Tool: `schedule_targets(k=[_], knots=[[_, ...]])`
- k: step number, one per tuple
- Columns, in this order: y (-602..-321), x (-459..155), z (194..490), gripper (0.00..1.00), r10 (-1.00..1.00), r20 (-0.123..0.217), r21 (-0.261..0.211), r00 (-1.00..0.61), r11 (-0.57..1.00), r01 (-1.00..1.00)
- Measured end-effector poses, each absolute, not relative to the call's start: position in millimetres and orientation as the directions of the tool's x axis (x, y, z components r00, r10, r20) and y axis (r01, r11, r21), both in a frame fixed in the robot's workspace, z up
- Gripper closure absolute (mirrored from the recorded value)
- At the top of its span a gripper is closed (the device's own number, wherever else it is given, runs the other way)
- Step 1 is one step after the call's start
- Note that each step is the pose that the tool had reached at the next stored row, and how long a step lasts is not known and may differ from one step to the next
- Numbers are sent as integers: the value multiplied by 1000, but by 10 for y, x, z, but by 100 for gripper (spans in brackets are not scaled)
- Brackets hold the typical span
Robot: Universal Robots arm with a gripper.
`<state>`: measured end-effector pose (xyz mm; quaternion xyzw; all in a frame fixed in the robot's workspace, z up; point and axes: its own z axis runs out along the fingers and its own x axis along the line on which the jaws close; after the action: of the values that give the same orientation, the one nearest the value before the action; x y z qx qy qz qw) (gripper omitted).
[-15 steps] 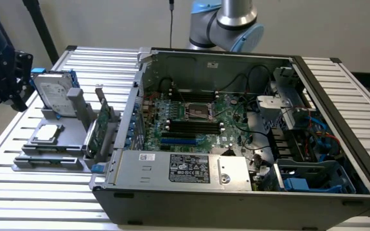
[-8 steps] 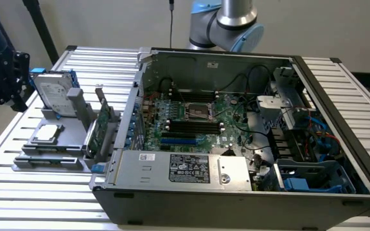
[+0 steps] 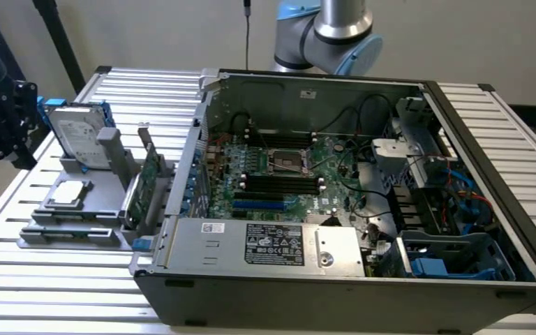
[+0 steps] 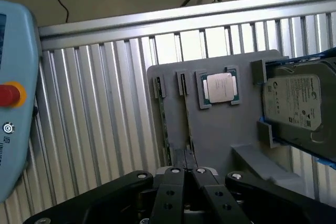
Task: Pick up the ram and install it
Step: 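Pick up the ram and move it above insertion slot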
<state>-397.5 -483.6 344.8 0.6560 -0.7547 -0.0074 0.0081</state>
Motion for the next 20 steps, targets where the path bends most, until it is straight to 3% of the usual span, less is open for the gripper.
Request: schedule_targets(k=[12, 17, 18, 20], knots=[[-4944, -3990, 3378, 89, -999, 2, 22, -34, 34, -999], [-4943, -4036, 3369, 76, -1000, 2, 22, -3, 3, -1000], [-4943, -4048, 3363, 64, -1000, 2, 22, 4, -4, -1000], [-4944, -4060, 3332, 64, -1000, 2, 22, 13, -13, -1000]])
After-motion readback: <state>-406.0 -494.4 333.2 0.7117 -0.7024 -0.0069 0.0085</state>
